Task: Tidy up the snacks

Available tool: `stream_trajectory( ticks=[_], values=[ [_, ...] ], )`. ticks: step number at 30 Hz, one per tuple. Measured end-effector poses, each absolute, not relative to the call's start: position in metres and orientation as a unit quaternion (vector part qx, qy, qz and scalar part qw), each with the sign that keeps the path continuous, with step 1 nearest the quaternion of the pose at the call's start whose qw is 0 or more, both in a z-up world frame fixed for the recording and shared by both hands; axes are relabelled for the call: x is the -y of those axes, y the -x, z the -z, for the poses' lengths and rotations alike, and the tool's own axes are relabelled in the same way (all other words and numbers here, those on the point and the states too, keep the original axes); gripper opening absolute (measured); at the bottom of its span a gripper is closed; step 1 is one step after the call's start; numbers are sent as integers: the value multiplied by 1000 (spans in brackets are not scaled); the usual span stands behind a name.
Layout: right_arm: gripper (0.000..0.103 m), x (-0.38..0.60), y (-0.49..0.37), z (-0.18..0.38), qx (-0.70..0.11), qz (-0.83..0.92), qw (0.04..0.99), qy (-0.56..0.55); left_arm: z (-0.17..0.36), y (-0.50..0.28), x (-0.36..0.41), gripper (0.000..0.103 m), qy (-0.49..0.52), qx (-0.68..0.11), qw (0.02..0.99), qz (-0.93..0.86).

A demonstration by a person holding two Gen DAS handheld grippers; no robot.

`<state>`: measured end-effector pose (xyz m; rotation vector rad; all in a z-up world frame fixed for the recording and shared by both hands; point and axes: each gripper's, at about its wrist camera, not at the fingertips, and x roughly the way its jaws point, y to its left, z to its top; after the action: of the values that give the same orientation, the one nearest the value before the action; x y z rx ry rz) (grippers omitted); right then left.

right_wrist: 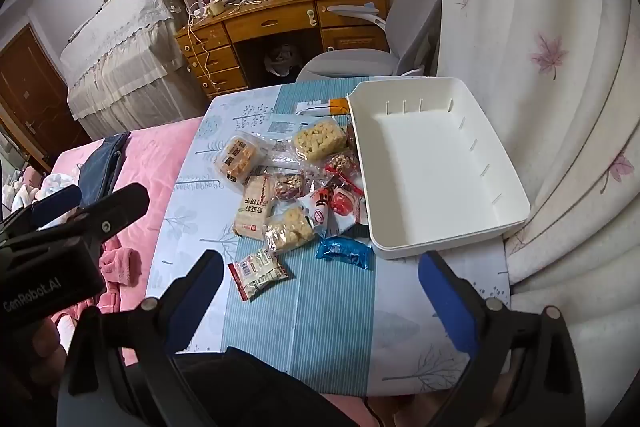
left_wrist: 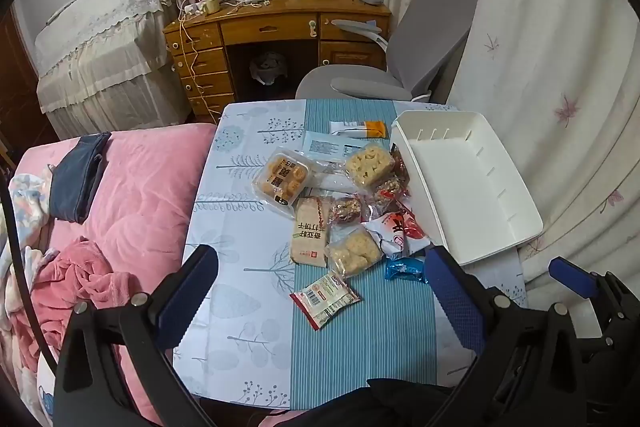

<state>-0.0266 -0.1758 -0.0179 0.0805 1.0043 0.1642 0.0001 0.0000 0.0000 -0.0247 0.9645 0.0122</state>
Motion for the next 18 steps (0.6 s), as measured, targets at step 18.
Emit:
stream_trajectory(
  ticks=[18],
  values=[
    [98, 175, 27, 17, -483, -79, 871, -39, 0, 0, 0, 103, 13, -463, 886, -5]
  ],
)
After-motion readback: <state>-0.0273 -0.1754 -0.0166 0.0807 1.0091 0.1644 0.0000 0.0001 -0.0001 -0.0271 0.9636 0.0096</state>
